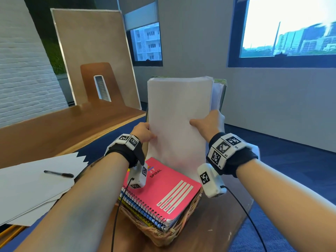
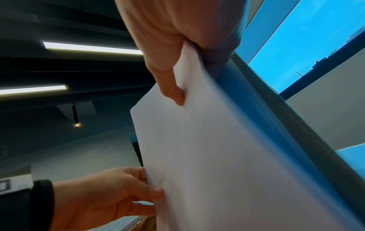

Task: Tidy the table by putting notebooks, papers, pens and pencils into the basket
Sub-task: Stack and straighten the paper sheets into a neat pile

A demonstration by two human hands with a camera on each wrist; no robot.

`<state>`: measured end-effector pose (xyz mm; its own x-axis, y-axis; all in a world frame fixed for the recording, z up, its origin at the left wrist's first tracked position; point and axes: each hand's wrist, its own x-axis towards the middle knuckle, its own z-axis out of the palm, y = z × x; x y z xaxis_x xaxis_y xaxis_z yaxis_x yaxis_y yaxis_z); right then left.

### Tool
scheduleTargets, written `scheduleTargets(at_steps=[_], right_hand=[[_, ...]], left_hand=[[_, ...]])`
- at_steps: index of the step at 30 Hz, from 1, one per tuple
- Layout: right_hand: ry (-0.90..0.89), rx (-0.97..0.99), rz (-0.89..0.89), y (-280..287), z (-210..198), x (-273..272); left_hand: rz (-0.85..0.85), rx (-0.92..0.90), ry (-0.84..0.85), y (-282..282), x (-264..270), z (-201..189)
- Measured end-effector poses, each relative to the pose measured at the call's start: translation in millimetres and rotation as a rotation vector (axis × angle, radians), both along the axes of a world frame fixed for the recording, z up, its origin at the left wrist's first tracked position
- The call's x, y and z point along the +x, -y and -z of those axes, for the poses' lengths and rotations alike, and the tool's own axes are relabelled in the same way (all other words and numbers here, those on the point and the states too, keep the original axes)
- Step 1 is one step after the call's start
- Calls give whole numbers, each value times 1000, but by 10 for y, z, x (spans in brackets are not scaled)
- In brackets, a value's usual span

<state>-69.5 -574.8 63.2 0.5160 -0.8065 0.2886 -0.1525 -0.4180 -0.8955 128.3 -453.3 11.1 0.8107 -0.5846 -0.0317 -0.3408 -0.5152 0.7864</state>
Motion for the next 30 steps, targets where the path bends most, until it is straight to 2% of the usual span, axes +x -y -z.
scheduleTargets(at_steps=[4, 10, 16, 23, 25, 30], right_hand=[[-4, 1, -4, 24, 3, -6], [47, -37, 7, 47, -91, -5], [14, -25, 7, 36, -21, -26], [35, -58, 19, 54, -59, -6], [84, -88, 36, 53, -59, -2], [352, -136, 75, 55, -107, 31]], left_hand=[[15, 22, -3, -25, -23, -70], [-25, -106, -1, -22, -74, -214], [-6, -29, 6, -42, -48, -83], [7, 92, 180, -2, -126, -252], [8, 132, 243, -15, -125, -201], [36, 161, 311, -46, -180, -181]])
